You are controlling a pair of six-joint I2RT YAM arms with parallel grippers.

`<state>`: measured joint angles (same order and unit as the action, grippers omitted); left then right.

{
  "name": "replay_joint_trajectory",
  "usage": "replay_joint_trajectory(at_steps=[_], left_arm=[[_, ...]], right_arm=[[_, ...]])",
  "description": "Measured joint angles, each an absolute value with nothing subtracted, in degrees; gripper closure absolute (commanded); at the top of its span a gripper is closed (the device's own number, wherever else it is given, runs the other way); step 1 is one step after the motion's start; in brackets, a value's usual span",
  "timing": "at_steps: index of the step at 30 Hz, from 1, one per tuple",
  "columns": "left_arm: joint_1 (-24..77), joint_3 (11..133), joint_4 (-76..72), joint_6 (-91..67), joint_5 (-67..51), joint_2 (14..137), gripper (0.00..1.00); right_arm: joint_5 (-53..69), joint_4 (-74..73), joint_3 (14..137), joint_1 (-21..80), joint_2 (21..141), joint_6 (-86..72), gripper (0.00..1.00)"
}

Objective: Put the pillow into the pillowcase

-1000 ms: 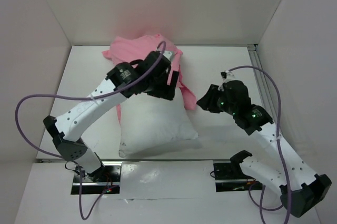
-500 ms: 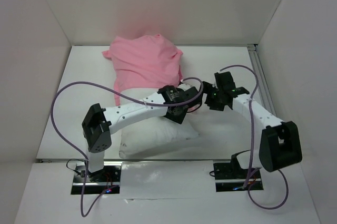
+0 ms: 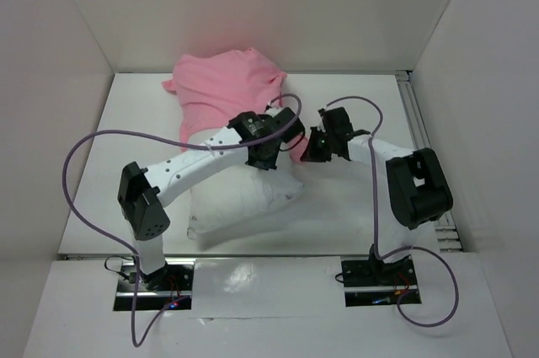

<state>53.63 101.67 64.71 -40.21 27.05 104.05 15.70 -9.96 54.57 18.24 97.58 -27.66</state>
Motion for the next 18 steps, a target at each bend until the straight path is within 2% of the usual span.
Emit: replay_joint_trajectory(at_steps=[3,8,9,12,14,18], left_arm=[[49.56,109.08,66.39,-38.89,24.71,104.14,1.00],[44.31,140.86,73.71,-36.14,28.16,110.10,1.00],[44.07,143.59,73.65,-35.81,29.78,109.65,1.00],[44.16,139.59,71.59,-35.97,31.92,102.21,1.00],[44.51,135.24,71.50,-36.49,32.16,98.50,1.00],[46.24,132.31,71.94,-38.37,34.09,100.68,1.00]], right_arm=[[16.71,-11.31,58.72,18.94,93.51,-26.63,1.00],[17.69,-20.16,66.08,25.85,73.60,-25.08,1.00],[17.63,-21.39,68.03,27.70,70.04,-24.99,1.00],[18.04,-25.21,69.91,34.30,59.77,-26.22,1.00],[19.38,-27.16,66.43,37.78,54.04,-28.03,1.00],[20.14,-33.63,57.76,39.53,47.44,-31.27,1.00]])
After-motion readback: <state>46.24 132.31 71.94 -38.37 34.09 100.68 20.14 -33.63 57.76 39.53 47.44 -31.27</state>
